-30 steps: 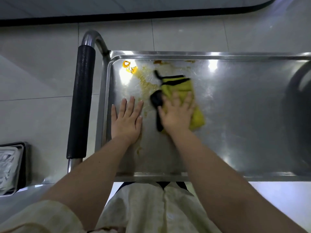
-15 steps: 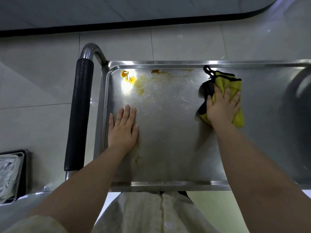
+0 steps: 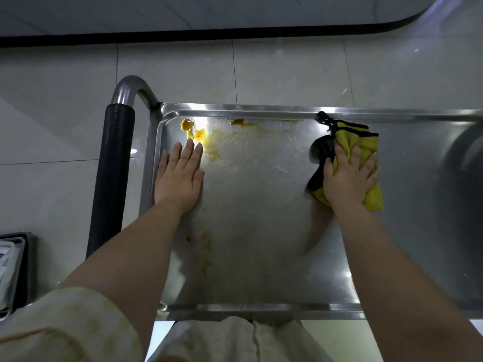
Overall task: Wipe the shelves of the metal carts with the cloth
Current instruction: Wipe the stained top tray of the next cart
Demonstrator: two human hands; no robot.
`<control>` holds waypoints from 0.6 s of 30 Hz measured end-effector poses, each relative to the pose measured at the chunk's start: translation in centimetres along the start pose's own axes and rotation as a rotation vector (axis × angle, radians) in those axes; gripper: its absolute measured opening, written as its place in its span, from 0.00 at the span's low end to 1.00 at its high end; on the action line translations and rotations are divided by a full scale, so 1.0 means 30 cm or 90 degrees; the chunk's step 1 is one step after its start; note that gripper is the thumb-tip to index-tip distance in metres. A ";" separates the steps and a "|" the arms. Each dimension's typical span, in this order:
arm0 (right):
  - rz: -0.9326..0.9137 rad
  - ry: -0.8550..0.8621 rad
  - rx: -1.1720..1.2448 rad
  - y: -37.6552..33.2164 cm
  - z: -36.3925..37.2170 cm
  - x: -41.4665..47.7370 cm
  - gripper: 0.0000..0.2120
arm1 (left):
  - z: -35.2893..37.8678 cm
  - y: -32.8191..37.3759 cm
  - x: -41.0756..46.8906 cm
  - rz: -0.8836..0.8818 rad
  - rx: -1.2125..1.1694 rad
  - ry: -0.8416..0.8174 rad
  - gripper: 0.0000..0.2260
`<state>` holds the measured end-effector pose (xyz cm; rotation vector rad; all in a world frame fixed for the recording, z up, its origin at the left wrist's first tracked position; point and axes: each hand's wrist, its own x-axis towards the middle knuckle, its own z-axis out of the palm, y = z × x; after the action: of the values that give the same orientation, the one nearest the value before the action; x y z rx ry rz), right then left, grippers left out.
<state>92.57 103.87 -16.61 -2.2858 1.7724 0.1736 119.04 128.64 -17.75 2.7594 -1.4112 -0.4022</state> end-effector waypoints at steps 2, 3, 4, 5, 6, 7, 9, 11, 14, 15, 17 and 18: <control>0.042 0.006 0.022 -0.015 -0.017 0.064 0.24 | 0.001 -0.003 0.002 0.001 -0.009 0.007 0.24; 0.071 0.010 0.035 -0.040 -0.019 0.090 0.25 | 0.001 -0.006 0.002 0.000 -0.012 0.009 0.24; 0.095 0.013 0.041 -0.073 -0.019 0.103 0.25 | 0.002 -0.006 0.000 0.000 -0.016 0.010 0.24; 0.103 0.012 0.041 -0.120 -0.014 0.106 0.26 | 0.004 -0.005 -0.001 -0.002 -0.017 0.010 0.24; 0.086 0.004 0.036 -0.183 -0.003 0.098 0.26 | 0.007 -0.006 -0.002 -0.004 -0.015 0.009 0.24; 0.044 -0.007 0.025 -0.256 0.013 0.078 0.26 | 0.008 -0.007 -0.002 -0.007 -0.014 0.010 0.24; -0.093 -0.031 -0.005 -0.427 0.054 0.007 0.25 | 0.010 -0.010 -0.001 -0.015 -0.027 0.020 0.26; -0.255 -0.045 -0.046 -0.603 0.098 -0.092 0.25 | 0.010 -0.015 -0.001 -0.037 -0.062 0.037 0.29; -0.484 -0.074 -0.139 -0.761 0.142 -0.206 0.25 | 0.015 -0.021 -0.009 -0.066 -0.069 0.042 0.30; -0.518 -0.084 -0.151 -0.769 0.142 -0.202 0.25 | 0.016 -0.023 -0.010 -0.069 -0.062 0.039 0.31; -0.512 -0.078 -0.144 -0.729 0.126 -0.151 0.25 | 0.015 -0.023 -0.007 -0.067 -0.042 0.033 0.31; -0.479 -0.068 -0.129 -0.683 0.113 -0.119 0.25 | 0.014 -0.020 -0.004 -0.066 -0.032 0.030 0.31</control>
<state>111.64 112.88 -16.61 -2.8415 0.7796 0.3303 119.36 129.14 -18.21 2.7908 -1.2343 -0.3672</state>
